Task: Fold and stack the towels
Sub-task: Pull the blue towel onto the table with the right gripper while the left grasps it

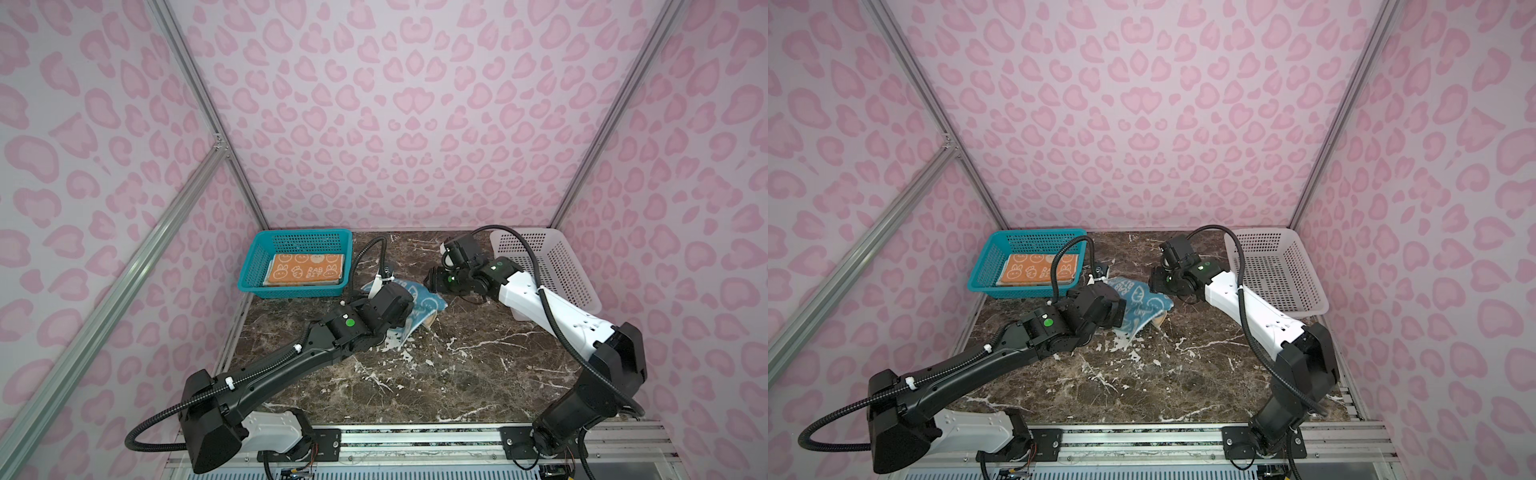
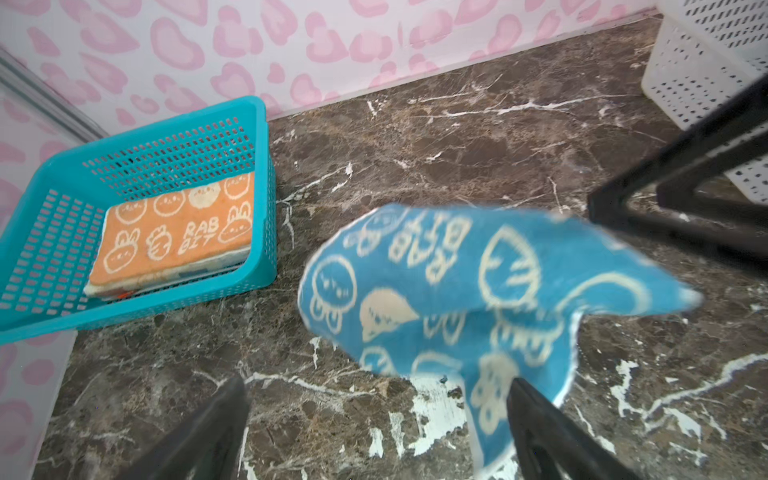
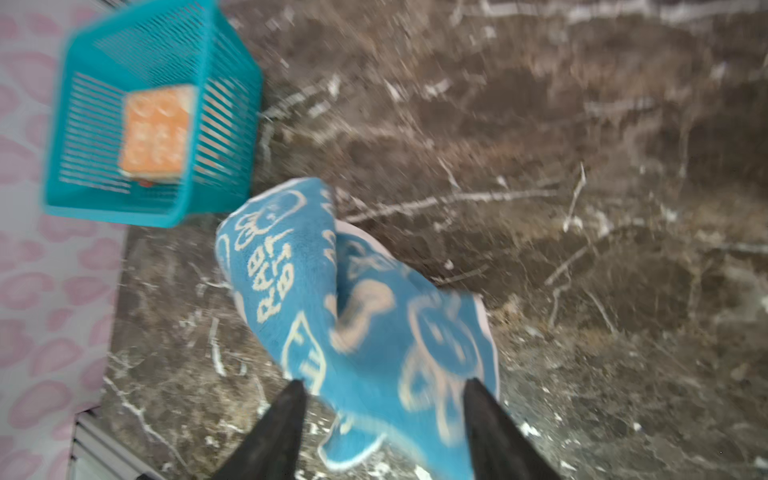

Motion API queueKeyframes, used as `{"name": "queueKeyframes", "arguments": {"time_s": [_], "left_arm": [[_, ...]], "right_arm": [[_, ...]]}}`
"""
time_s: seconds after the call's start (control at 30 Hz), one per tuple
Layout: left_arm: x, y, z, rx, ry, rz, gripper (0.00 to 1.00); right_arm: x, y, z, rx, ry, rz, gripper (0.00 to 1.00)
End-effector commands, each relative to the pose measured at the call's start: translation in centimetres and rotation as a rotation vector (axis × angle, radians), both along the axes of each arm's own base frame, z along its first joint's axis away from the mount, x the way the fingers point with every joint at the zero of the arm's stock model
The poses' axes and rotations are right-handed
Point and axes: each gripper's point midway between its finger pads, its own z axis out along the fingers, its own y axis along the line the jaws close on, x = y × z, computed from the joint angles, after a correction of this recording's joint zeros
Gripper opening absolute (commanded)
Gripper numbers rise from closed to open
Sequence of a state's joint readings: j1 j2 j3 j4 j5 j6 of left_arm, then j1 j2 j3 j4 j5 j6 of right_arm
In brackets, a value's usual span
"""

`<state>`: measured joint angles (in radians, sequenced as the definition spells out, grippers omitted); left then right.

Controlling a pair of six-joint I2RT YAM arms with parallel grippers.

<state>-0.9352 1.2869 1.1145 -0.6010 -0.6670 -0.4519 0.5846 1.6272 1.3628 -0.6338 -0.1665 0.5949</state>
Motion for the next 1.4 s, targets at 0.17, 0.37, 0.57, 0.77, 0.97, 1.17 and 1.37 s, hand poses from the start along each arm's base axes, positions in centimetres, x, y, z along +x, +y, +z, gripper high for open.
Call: {"name": "queueKeyframes", "arguments": {"time_s": [0.17, 0.37, 0.57, 0.77, 0.97, 1.17, 1.37], "left_arm": [[-1.0, 2.7, -5.3, -0.030, 0.092, 0.123, 0.98], [-0.9, 4.2, -7.3, -0.061, 0.152, 0.189, 0.98], [-1.1, 4.6, -8.1, -0.119, 0.174, 0.196, 0.98], [-1.7, 4.3, -8.9, -0.145, 0.207, 0.184, 0.98], [-2.4, 4.3, -9.4, -0.175, 0.233, 0.182, 0.98], [-3.1, 4.7, -9.3, -0.228, 0.221, 0.177, 0.98], [-3.0, 4.6, -9.7, -0.221, 0.229, 0.178, 0.98]], "right_arm": [[-4.0, 0.5, -8.5, -0.020, 0.114, 0.109, 0.77], [-7.5, 5.7, -11.1, 0.076, 0.176, 0.198, 0.73], [-6.5, 6.2, -13.3, 0.008, 0.207, 0.153, 0.54], [-5.9, 6.6, -13.5, 0.033, 0.204, 0.122, 0.31], [-6.7, 5.9, -13.2, 0.004, 0.200, 0.118, 0.32], [-8.5, 3.8, -13.4, 0.002, 0.194, 0.090, 0.57], [-9.3, 4.6, -14.3, 0.085, 0.220, 0.078, 0.58]]}}
